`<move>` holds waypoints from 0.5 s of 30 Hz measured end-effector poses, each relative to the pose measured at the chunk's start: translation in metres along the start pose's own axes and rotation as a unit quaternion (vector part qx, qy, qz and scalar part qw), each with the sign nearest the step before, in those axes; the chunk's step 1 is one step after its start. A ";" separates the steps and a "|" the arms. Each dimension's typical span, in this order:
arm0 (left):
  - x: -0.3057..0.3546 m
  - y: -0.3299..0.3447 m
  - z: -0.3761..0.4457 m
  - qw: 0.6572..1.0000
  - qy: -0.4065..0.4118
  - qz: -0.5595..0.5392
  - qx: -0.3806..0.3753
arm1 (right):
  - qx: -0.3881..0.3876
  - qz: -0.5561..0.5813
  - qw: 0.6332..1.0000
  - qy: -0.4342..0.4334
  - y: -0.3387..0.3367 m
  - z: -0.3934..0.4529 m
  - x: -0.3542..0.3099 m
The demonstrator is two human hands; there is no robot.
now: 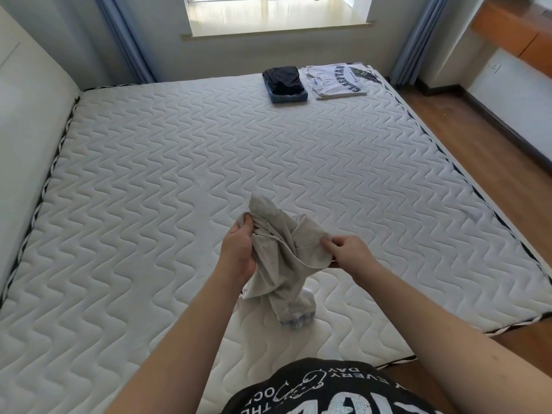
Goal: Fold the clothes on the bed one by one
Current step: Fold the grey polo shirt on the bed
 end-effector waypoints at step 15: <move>-0.007 0.006 -0.021 0.989 0.039 0.132 -0.046 | -0.099 0.058 0.993 -0.032 0.044 -0.015 -0.025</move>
Point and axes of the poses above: each hand's wrist, its own z-axis towards the middle knuckle, its own y-axis out of the palm, x = y × z, the point moved 10 cm from there along z, towards the middle knuckle, and after that the axes turned 12 degrees about z, right-handed, at the moved point
